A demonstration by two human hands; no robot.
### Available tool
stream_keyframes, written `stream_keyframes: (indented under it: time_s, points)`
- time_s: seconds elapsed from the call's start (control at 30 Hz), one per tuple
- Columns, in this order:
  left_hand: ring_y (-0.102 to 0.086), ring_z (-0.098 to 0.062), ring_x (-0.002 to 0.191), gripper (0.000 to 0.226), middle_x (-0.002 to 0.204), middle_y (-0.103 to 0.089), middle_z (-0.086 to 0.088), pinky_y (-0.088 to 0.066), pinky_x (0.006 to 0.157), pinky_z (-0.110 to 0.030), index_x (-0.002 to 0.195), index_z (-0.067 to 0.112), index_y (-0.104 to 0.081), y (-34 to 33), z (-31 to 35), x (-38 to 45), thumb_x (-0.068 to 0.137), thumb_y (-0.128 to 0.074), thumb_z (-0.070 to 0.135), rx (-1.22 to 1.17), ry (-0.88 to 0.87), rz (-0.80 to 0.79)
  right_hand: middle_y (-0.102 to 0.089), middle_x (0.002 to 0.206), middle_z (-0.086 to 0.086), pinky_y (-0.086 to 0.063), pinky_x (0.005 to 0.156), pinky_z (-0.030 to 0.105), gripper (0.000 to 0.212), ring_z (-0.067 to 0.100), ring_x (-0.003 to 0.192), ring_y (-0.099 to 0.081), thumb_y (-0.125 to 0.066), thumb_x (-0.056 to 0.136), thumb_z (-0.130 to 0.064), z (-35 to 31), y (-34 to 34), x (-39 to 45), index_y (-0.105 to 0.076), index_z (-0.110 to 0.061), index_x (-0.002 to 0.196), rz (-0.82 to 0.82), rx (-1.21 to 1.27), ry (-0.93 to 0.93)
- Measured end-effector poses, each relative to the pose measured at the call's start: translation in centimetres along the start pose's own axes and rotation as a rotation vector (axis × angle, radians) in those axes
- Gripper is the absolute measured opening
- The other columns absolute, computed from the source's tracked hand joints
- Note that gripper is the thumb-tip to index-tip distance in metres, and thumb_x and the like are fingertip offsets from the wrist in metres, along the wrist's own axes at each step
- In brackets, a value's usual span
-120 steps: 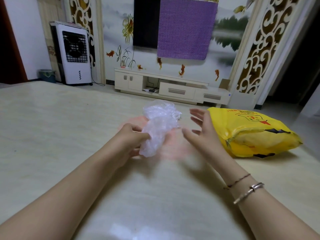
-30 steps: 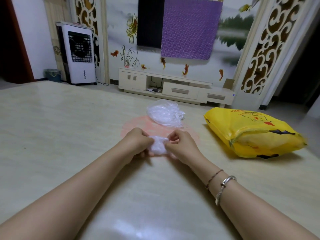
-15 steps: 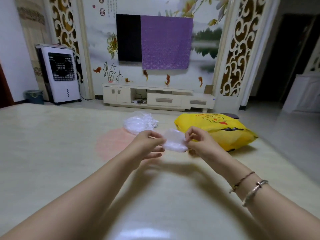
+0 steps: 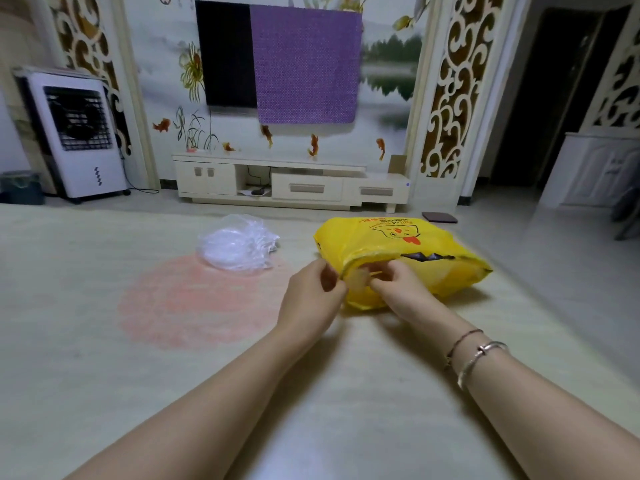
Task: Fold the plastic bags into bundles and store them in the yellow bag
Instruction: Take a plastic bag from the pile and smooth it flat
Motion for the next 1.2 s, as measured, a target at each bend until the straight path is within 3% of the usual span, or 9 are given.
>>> stream_keyframes:
  time_s: [0.1,0.27,0.4,0.53,0.63,0.77,0.93,1.03,1.2]
  points:
    - [-0.049,0.000,0.060,0.025,0.064,-0.054,0.009,-0.037,0.058,-0.013,0.066,0.024,-0.049,0.1,-0.1,-0.2,0.081,-0.064,0.011,-0.023,-0.034,-0.013,-0.062,0.103,0.011,-0.047,0.085,0.036,0.024,0.027,0.098,-0.058,-0.045,0.089,-0.002,0.3,-2.2,1.4,-0.061,-0.001,0.107,-0.119,-0.232,-0.080]
    - [-0.057,-0.008,0.071,0.008,0.077,-0.064,0.004,-0.045,0.069,-0.021,0.079,0.017,-0.062,0.4,-0.6,-0.1,0.082,-0.069,0.015,-0.050,0.023,-0.093,-0.058,0.109,0.014,-0.043,0.087,0.034,0.022,0.029,0.103,-0.053,-0.043,0.088,-0.005,0.1,-2.6,0.2,-0.058,-0.007,0.104,-0.177,-0.423,-0.070]
    - [-0.062,-0.013,0.082,0.006,0.088,-0.069,-0.001,-0.049,0.078,-0.027,0.089,0.013,-0.068,1.7,-0.4,-0.8,0.083,-0.068,0.015,-0.065,0.069,-0.120,-0.037,0.146,0.013,-0.025,0.114,0.037,0.064,0.032,0.137,-0.028,-0.040,0.087,0.001,0.2,-1.2,-2.2,-0.036,-0.020,0.147,-0.195,-0.553,0.013]
    - [-0.061,-0.011,0.082,0.007,0.085,-0.067,0.002,-0.045,0.072,-0.020,0.089,0.014,-0.068,4.3,-0.4,-2.3,0.083,-0.067,0.014,-0.066,0.121,-0.124,-0.028,0.154,0.009,-0.024,0.116,0.036,0.077,0.025,0.144,-0.021,-0.037,0.081,0.006,-0.9,0.7,-4.7,-0.034,-0.032,0.148,-0.161,-0.536,0.030]
    - [-0.058,-0.012,0.076,0.005,0.079,-0.066,0.002,-0.044,0.067,-0.021,0.085,0.015,-0.066,7.2,-0.5,-3.6,0.083,-0.066,0.010,-0.072,0.167,-0.112,-0.041,0.146,0.008,-0.031,0.111,0.034,0.068,0.024,0.138,-0.033,-0.038,0.079,0.008,-2.9,1.5,-6.0,-0.052,-0.026,0.136,-0.064,-0.547,0.065]
    - [-0.063,-0.021,0.085,0.004,0.089,-0.071,-0.007,-0.051,0.085,-0.034,0.083,0.011,-0.068,11.9,-2.2,-4.3,0.082,-0.065,0.008,-0.054,0.244,-0.057,-0.057,0.117,0.007,-0.040,0.088,0.030,0.047,0.023,0.114,-0.049,-0.038,0.078,0.006,-6.7,-0.2,-6.7,-0.070,-0.022,0.099,0.025,-0.516,0.171]
    - [-0.065,-0.026,0.085,0.010,0.090,-0.072,-0.011,-0.053,0.082,-0.037,0.078,0.013,-0.065,17.2,-6.2,-4.3,0.084,-0.063,0.006,-0.046,0.330,0.036,-0.065,0.107,0.006,-0.032,0.067,0.024,0.041,0.019,0.094,-0.055,-0.039,0.083,0.004,-9.9,-6.8,-5.0,-0.072,-0.013,0.099,-0.060,-0.420,0.264]
    - [-0.062,-0.021,0.071,0.013,0.084,-0.068,-0.011,-0.052,0.056,-0.022,0.077,0.012,-0.061,19.4,-9.3,-3.9,0.087,-0.060,0.003,-0.099,0.399,0.075,-0.062,0.118,0.006,-0.034,0.077,0.021,0.038,0.018,0.103,-0.054,-0.043,0.085,0.000,-9.9,-11.6,-2.0,-0.069,-0.015,0.109,-0.121,-0.432,0.283]
    - [-0.060,-0.024,0.059,0.007,0.076,-0.064,-0.016,-0.056,0.054,-0.028,0.086,0.003,-0.060,21.0,-13.0,-3.0,0.091,-0.055,0.002,-0.314,0.526,0.064,-0.034,0.150,0.013,-0.021,0.112,0.033,0.041,0.029,0.142,-0.022,-0.045,0.094,-0.019,-9.6,-18.1,3.6,-0.054,-0.024,0.133,-0.125,-0.536,0.302]
Point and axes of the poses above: each hand's wrist, its own x-axis towards the middle knuckle, its own y-axis out of the back of the hand, z = x × y, the point moved 5 cm from there along x, towards the middle knuckle
